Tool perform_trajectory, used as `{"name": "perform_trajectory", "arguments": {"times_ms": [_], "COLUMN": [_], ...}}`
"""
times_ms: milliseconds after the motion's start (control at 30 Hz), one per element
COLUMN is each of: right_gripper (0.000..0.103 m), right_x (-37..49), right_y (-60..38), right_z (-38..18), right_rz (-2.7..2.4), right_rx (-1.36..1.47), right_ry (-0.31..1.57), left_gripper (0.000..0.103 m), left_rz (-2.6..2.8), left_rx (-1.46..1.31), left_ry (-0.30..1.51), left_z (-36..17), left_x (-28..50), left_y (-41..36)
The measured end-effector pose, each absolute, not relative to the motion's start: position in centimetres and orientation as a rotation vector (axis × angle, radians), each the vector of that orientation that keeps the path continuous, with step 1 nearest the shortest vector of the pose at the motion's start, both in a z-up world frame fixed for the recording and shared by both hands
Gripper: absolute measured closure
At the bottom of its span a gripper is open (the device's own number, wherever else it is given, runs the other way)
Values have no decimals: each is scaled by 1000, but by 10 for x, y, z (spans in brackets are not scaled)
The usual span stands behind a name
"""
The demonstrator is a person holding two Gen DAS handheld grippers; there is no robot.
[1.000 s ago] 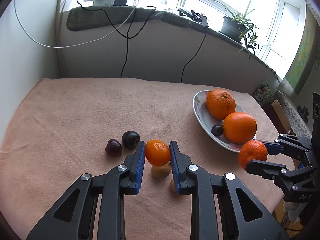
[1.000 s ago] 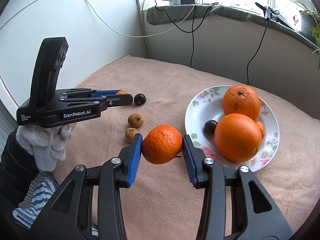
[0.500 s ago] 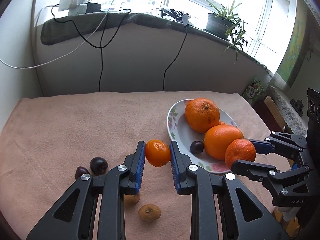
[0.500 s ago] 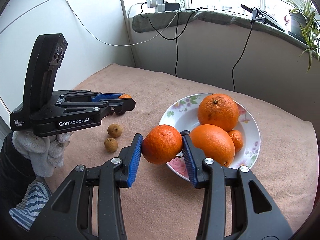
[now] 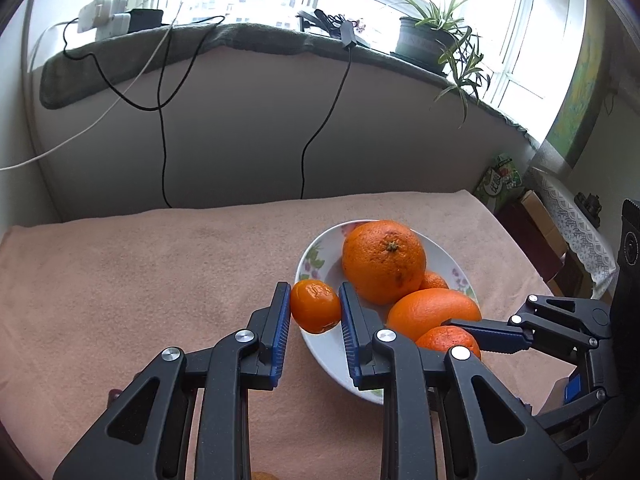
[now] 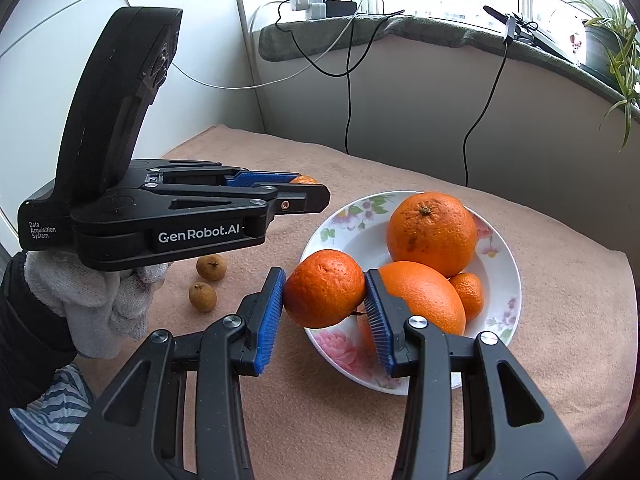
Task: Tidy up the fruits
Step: 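Carry both fruits into the plate and open both grippers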
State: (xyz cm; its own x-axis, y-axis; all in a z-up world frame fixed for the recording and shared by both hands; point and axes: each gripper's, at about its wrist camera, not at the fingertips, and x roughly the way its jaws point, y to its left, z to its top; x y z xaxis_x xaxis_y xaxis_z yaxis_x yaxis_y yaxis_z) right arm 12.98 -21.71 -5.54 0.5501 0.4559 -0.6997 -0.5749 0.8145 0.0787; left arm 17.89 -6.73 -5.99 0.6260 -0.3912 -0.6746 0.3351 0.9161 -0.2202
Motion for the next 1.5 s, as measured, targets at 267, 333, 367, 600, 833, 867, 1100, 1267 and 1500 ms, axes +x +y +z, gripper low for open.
{"name": "perform_trajectory", "arguments": {"times_ms": [267, 333, 367, 600, 833, 867, 1100, 1267, 1500], "right_gripper": [61, 60, 60, 60, 60, 60, 60, 42, 36], "right_x": [134, 135, 135, 136, 135, 135, 134, 131, 127], "right_y": [-215, -215, -215, -215, -215, -215, -215, -218, -219], "right_z": [-59, -58, -58, -58, -58, -58, -57, -53, -47], "right_rz": [610, 608, 608, 607, 603, 603, 598, 591, 589], "right_rx": [-181, -185, -184, -187, -193, -191, -194, -189, -194], "right_ry": [783, 781, 781, 782, 777, 777, 776, 751, 732], "left_gripper": [80, 80, 80, 80, 80, 80, 80, 71, 45], "left_rz": [-437, -441, -443, -449, -455, -454, -459, -458, -459], "left_rx": [-45, -42, -42, -40, -42, -44, -39, -35, -40], "left_ry": [794, 796, 798, 803, 800, 798, 793, 788, 765], "left_z": [-61, -62, -62, -62, -60, -59, -57, -56, -50], "left_x": [192, 194, 195, 197, 198, 198, 197, 195, 193], "left_y": [-83, -84, -85, -84, -85, -84, -86, -87, -88]}}
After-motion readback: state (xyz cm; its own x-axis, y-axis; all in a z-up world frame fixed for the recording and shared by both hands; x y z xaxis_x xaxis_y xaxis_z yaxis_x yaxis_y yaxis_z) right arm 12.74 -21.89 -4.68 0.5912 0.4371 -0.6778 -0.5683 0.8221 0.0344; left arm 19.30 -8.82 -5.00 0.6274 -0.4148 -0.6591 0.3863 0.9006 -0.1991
